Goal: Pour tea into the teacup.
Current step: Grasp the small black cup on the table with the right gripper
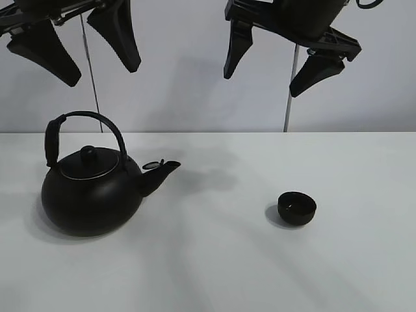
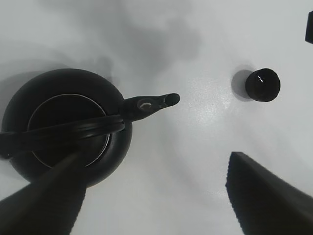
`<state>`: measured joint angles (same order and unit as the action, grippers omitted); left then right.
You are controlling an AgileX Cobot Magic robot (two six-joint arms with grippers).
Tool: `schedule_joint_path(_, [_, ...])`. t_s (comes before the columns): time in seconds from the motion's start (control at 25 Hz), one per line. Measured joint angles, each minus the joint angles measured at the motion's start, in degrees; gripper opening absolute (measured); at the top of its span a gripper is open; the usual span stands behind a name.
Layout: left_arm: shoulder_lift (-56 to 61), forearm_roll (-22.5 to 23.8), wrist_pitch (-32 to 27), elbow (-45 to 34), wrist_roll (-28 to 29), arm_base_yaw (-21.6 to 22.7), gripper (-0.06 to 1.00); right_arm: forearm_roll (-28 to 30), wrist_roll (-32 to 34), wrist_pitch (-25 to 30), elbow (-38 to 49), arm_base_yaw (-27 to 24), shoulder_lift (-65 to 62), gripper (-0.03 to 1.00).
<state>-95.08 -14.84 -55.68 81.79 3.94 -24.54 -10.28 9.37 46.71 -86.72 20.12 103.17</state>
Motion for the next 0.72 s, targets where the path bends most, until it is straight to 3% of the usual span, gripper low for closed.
schedule_joint_path(0.24, [0.00, 0.00, 0.00, 0.00, 0.00, 0.00, 0.57, 0.29, 0.10, 5.99, 0.00, 0.00, 0.00, 0.68])
schedule_joint_path(0.44, [0.00, 0.00, 0.00, 0.00, 0.00, 0.00, 0.57, 8.83, 0.10, 15.29, 0.00, 0.00, 0.00, 0.68])
schedule_joint_path(0.52, [0.00, 0.00, 0.00, 0.00, 0.00, 0.00, 0.57, 11.90, -0.08, 16.33, 0.00, 0.00, 0.19, 0.68])
schedule_joint_path(0.72, [0.00, -0.02, 0.00, 0.00, 0.00, 0.00, 0.57, 13.34, -2.74, 14.29, 2.60, 0.00, 1.36, 0.68])
